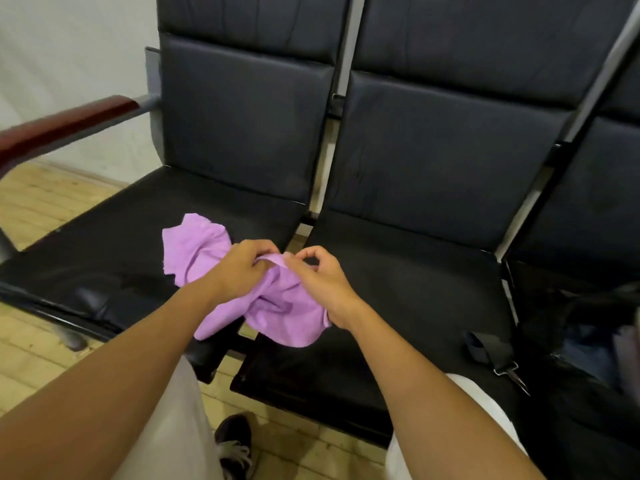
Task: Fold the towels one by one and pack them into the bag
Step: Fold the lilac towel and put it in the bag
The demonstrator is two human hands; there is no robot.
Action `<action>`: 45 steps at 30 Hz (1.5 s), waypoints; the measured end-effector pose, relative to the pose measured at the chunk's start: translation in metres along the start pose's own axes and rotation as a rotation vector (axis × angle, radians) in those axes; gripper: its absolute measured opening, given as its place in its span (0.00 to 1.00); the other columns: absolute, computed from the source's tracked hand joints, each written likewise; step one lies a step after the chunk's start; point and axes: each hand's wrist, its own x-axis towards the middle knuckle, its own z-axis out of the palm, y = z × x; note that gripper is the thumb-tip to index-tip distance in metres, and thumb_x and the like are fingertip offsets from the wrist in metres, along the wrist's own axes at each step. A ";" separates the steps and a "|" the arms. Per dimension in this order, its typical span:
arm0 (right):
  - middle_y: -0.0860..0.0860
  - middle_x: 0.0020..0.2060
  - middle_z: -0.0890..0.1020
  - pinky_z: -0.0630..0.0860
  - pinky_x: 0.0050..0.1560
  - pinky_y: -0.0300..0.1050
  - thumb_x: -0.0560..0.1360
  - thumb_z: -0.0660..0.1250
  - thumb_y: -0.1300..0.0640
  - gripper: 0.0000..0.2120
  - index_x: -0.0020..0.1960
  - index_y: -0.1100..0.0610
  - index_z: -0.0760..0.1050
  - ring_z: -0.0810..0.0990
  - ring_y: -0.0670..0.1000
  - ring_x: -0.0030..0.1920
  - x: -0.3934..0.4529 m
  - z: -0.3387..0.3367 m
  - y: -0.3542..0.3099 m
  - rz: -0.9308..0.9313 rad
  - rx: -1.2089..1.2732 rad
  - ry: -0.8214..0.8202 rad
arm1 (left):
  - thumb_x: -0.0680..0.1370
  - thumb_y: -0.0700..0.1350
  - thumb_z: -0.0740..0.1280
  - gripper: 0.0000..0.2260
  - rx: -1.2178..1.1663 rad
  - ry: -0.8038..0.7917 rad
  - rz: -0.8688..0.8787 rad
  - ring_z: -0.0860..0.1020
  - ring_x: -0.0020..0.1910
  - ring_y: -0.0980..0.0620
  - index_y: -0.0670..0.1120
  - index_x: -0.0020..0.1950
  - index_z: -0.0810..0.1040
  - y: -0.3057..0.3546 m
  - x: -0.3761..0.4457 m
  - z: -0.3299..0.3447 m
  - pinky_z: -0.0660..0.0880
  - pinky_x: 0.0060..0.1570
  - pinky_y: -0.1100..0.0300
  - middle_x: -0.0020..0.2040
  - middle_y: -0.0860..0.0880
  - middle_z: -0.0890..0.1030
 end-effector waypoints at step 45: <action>0.53 0.35 0.74 0.73 0.37 0.49 0.76 0.54 0.67 0.12 0.45 0.59 0.76 0.76 0.60 0.38 -0.136 -0.184 -0.059 -0.026 -0.949 0.657 | 0.75 0.39 0.64 0.09 0.483 -0.227 0.128 0.76 0.34 0.46 0.47 0.35 0.76 0.165 0.020 -0.016 0.74 0.35 0.50 0.32 0.48 0.78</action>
